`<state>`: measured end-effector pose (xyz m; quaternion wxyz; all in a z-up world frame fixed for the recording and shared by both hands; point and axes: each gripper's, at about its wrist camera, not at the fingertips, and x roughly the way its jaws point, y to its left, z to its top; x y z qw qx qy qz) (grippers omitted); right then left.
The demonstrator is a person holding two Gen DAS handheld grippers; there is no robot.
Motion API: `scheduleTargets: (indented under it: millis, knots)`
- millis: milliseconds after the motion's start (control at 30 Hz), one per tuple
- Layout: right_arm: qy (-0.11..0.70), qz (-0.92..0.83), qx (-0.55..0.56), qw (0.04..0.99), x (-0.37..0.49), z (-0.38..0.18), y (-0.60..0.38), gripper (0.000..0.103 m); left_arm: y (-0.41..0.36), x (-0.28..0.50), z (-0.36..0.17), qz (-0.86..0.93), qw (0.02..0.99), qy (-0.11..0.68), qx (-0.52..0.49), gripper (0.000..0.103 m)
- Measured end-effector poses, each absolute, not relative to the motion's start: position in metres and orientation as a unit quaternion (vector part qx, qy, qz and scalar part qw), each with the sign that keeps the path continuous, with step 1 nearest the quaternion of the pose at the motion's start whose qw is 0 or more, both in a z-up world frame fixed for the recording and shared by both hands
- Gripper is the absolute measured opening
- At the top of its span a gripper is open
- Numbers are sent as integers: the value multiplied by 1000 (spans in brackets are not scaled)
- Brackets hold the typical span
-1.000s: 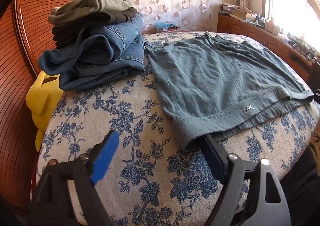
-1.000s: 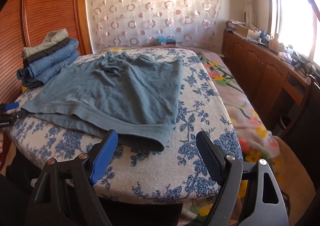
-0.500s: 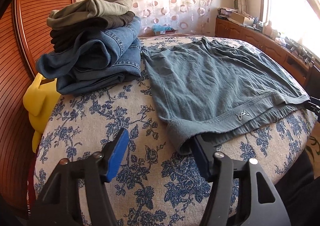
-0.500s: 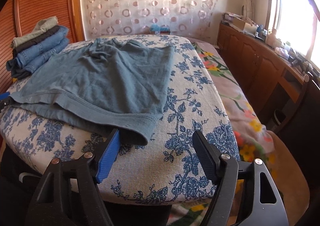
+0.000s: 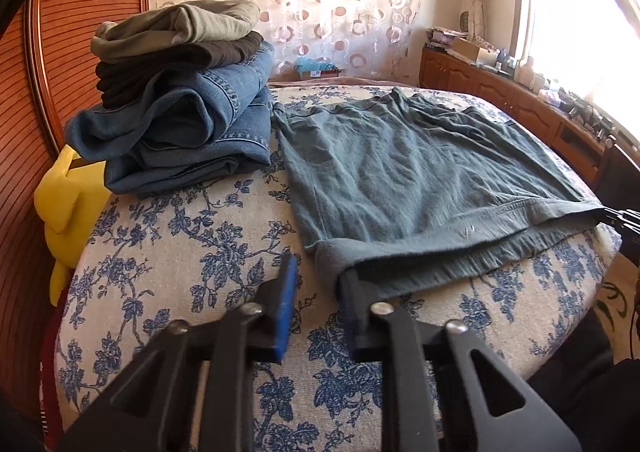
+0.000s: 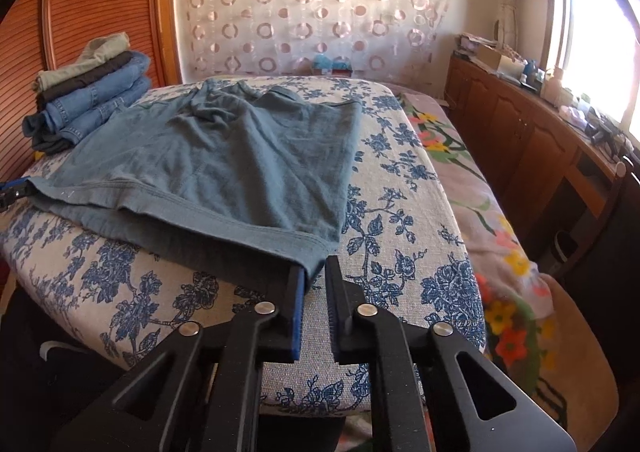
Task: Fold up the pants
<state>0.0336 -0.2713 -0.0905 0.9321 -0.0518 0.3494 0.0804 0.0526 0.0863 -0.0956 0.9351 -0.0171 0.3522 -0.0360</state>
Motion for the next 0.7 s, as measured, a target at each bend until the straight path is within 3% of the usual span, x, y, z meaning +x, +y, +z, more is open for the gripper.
scheduleTargets:
  millis: [67, 167, 700]
  knots:
    - [347, 84, -47, 933, 34, -89, -273, 4, 85, 51, -95, -45, 935, 351, -23, 6]
    - [342, 87, -42, 935, 32, -85, -274, 3, 83, 45, -90, -50, 938, 341, -29, 4]
    - [357, 104, -39, 927, 12, -81, -287, 2, 80, 19, -95, -62, 931, 358, -32, 3]
